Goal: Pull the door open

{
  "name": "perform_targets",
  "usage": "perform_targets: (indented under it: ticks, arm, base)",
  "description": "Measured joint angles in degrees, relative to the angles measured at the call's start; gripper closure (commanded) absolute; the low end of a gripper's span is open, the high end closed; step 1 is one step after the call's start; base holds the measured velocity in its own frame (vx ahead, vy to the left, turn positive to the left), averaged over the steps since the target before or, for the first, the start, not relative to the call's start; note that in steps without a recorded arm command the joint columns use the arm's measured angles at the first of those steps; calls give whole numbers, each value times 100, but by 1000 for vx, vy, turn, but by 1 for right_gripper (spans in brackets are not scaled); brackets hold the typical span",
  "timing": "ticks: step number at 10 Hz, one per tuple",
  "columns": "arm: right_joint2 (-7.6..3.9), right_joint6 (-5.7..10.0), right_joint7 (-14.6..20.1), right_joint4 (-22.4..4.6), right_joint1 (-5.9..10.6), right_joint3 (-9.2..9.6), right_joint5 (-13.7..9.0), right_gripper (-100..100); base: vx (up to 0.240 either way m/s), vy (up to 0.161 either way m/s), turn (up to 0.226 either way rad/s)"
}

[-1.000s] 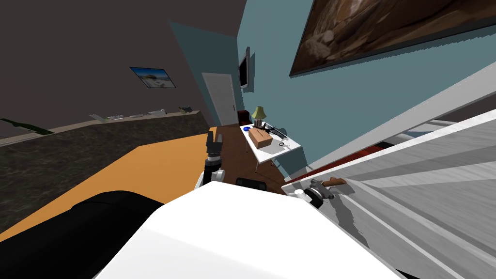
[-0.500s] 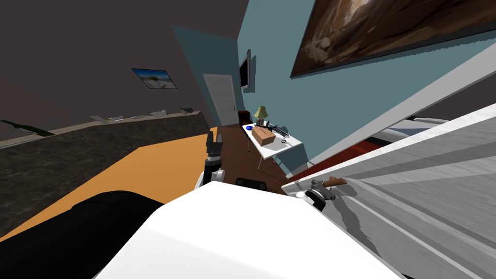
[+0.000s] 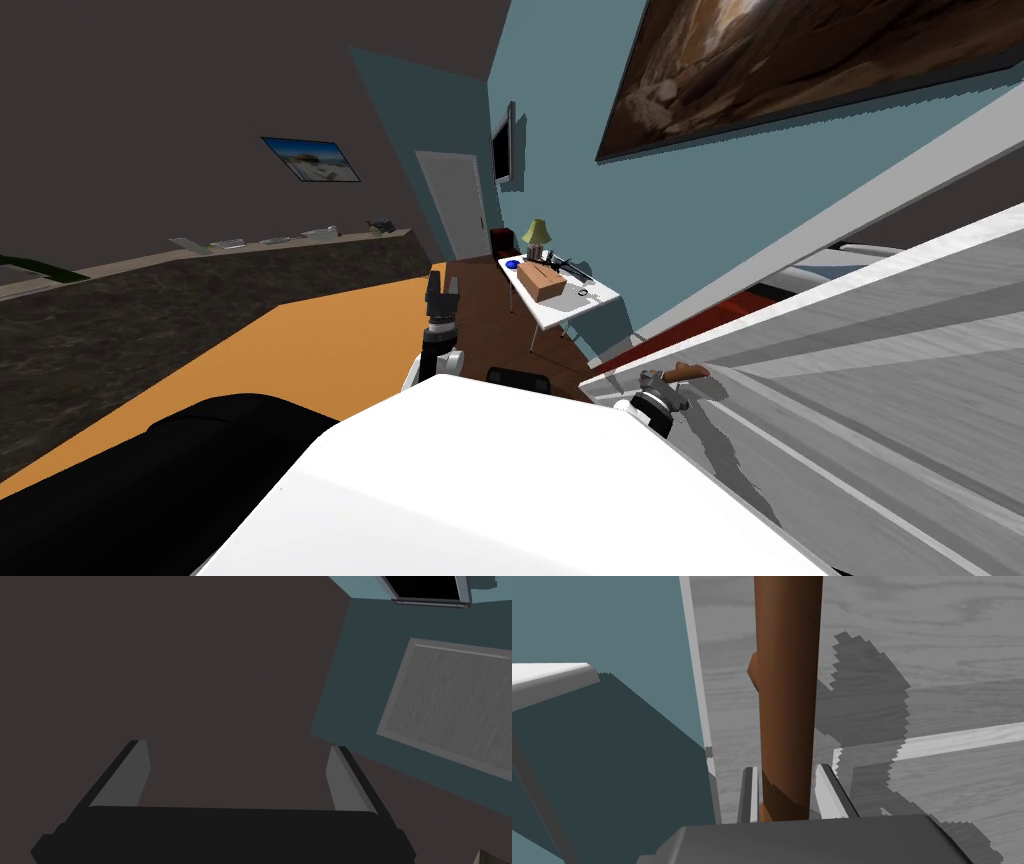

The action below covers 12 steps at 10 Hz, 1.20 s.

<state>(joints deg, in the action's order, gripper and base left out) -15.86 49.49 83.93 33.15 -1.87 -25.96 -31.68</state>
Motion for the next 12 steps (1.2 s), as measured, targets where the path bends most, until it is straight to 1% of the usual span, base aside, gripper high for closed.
perform_targets:
  ticks: [1, 2, 3, 4, 5, 7, 8, 9, 10, 12]
  arm:
    - [-65, 56, 140, -118, 30, 99, 59, 100]
    - [-62, 9, 174, 9, -28, 128, 75, 100]
    - [-81, -40, 227, 81, -81, 196, 114, 100]
    - [-100, -69, 302, 124, -128, 265, 153, 100]
    - [-123, -63, 379, 101, -140, 333, 193, 100]
    - [-175, -19, 426, 116, -110, 378, 230, 100]
    - [-176, -29, 453, 144, -114, 423, 259, 100]
    - [-152, -75, 482, 231, -170, 499, 306, -100]
    - [-164, -70, 496, 181, -158, 491, 299, -100]
    - [-133, -86, 445, 228, -206, 423, 253, -100]
  base:
    - [76, -99, 1]
    - [96, -119, -30]
    - [107, -135, -23]
    - [109, -157, -15]
    - [52, -75, 15]
    - [-181, 47, 53]
    - [-229, 53, 75]
    - [-149, 145, -55]
    - [-59, 236, -100]
    - [-43, 215, -68]
